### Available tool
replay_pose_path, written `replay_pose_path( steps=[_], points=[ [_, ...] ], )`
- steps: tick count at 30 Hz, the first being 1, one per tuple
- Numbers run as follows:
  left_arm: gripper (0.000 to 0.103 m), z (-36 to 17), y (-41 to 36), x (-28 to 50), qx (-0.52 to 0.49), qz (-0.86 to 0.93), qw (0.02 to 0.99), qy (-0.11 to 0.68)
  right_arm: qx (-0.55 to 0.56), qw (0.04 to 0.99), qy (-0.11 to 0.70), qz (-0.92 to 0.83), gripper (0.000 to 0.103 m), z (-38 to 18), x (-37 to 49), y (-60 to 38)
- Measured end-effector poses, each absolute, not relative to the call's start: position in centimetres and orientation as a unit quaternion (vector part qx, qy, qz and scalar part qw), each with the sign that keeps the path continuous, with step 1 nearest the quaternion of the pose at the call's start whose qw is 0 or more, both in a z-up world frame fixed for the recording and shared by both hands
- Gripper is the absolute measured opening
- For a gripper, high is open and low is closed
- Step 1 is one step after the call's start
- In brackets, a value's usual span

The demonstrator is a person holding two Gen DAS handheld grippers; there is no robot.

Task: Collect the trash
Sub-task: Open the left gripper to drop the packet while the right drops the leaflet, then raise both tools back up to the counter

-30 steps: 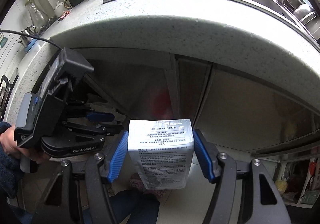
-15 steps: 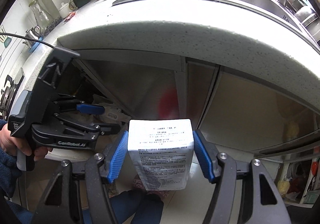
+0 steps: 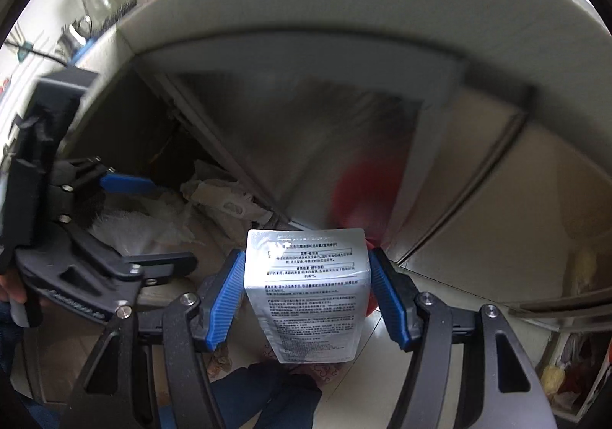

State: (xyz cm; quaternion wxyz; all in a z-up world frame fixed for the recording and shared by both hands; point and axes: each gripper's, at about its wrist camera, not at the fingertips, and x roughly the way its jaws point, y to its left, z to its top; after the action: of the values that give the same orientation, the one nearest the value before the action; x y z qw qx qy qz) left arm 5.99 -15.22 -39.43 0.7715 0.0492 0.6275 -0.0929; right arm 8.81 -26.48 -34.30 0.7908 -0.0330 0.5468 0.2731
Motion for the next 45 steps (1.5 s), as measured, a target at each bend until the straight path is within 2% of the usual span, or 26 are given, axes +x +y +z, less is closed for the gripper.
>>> replay_pose_path(
  steps=[9,17,18,22,25,27,31,45],
  points=[
    [0.103,-42.9,-13.0,5.8,0.047,-0.067,0.768,0.635,-0.071,0.774,0.557,0.292,0.062,-40.7,9.7,-23.4],
    [0.103,-44.2,-12.2,5.3,0.050,-0.054,0.765,0.639,-0.082,0.766,0.568,0.291,0.062,-44.0,10.2,-22.2],
    [0.103,-44.4,-12.1,5.3,0.051,-0.049,0.765,0.640,-0.086,0.767,0.569,0.284,0.064,-44.2,10.1,-22.2],
    [0.103,-43.8,-12.1,5.2,0.044,-0.053,0.765,0.640,-0.086,0.782,0.563,0.253,0.089,-43.6,9.7,-23.0],
    [0.103,-42.6,-12.5,5.2,0.046,-0.058,0.769,0.635,-0.088,0.784,0.567,0.239,0.090,-42.9,9.5,-23.5],
    [0.103,-41.4,-13.0,5.3,0.051,-0.060,0.770,0.634,-0.079,0.780,0.573,0.238,0.091,-42.0,9.4,-23.9],
    [0.103,-37.3,-13.6,5.5,0.042,-0.069,0.783,0.617,-0.061,0.784,0.573,0.233,0.102,-38.6,9.0,-24.5],
    [0.103,-21.2,-14.2,6.4,0.020,-0.084,0.828,0.554,-0.057,0.816,0.540,0.200,0.102,-22.4,8.0,-25.8]
  ],
)
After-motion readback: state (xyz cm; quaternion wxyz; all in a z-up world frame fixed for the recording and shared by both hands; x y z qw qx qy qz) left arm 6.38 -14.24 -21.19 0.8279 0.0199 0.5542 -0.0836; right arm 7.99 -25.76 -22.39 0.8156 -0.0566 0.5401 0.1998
